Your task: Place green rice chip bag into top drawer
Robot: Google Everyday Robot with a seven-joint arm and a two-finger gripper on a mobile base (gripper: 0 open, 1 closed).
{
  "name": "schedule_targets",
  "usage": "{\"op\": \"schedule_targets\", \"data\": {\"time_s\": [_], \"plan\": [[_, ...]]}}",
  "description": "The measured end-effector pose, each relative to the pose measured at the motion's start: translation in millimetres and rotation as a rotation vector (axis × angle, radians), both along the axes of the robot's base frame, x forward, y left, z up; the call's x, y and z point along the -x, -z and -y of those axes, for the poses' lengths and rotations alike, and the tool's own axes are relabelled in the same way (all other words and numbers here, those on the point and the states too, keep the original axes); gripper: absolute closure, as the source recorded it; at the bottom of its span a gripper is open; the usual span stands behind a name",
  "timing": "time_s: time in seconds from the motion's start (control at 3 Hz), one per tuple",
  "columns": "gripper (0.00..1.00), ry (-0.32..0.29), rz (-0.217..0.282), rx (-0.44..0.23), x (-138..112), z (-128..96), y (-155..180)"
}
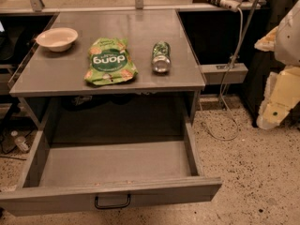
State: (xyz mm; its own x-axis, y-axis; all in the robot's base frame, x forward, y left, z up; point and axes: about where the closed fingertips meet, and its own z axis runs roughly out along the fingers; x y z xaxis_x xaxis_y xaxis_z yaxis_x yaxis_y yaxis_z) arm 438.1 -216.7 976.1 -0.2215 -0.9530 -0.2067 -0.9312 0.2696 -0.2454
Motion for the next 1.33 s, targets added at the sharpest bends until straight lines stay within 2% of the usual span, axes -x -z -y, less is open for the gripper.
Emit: {"op": "schedule_targets", "data": {"time_s": [0.33, 1.0, 1.33], "plan": [[0.00, 0.000, 0.000, 0.000, -0.1, -0.2, 0.0], [0.00, -0.115, 0.009, 0.001, -24.4, -65.0, -11.9], [0.00, -0.115, 0.009, 0.001, -24.6, -65.3, -12.0]]}}
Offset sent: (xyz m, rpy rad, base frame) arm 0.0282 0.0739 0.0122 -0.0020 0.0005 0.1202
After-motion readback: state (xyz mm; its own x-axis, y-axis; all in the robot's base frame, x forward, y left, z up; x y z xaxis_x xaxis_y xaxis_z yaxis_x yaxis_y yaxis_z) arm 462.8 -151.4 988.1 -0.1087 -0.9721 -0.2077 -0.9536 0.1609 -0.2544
